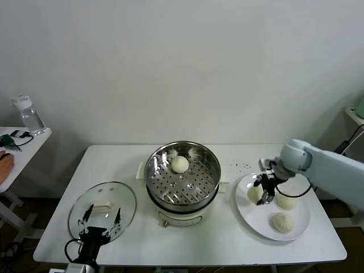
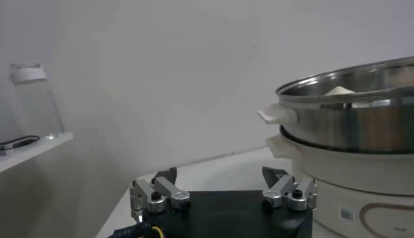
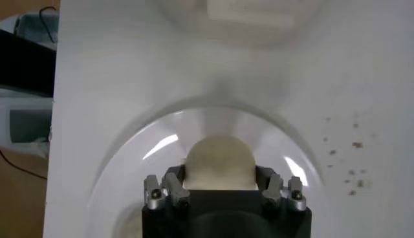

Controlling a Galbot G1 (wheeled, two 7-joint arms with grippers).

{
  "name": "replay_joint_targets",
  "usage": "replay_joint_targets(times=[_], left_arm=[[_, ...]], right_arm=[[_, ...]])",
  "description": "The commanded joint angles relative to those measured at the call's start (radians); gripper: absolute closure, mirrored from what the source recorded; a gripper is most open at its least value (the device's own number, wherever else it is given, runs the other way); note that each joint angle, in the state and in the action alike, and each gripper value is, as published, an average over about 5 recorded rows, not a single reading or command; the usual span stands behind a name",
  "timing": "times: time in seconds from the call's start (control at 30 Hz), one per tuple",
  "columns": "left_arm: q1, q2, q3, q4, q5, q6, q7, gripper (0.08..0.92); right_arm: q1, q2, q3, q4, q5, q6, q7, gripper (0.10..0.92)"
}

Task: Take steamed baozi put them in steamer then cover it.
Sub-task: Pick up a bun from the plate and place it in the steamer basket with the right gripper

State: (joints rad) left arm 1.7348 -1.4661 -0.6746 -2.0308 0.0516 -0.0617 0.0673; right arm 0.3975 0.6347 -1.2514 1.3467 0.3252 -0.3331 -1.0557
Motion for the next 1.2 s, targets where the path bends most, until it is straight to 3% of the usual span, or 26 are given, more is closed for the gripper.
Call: replay_joint_targets(times=[0.03, 0.37, 0.7, 1.2], left_arm=[[-0.001, 0.002, 0.013, -0.005, 0.004, 0.002, 0.001, 0.177], [0.002, 0.003, 0.035, -0.020, 0.007, 0.002, 0.002, 0.177], [0.029, 0.019, 0.027, -0.029, -0.008, -0.014, -0.002, 0.177], [0.035, 0.026, 0.024, -0.025, -0.013, -0.022, -0.005, 0.177]], right_arm=[[0.571, 0.092, -0.381, 0.012, 0.291, 0.027, -0.015, 0.330], [0.587, 0.362, -0.321, 0.001, 0.522, -0.070, 0.039, 0.330], [0.425, 0.642, -0.240, -0.113, 0.544, -0.139, 0.107, 0.330], [0.223, 0.797, -0.237, -0.187, 0.497, -0.169, 0.162, 0.330]])
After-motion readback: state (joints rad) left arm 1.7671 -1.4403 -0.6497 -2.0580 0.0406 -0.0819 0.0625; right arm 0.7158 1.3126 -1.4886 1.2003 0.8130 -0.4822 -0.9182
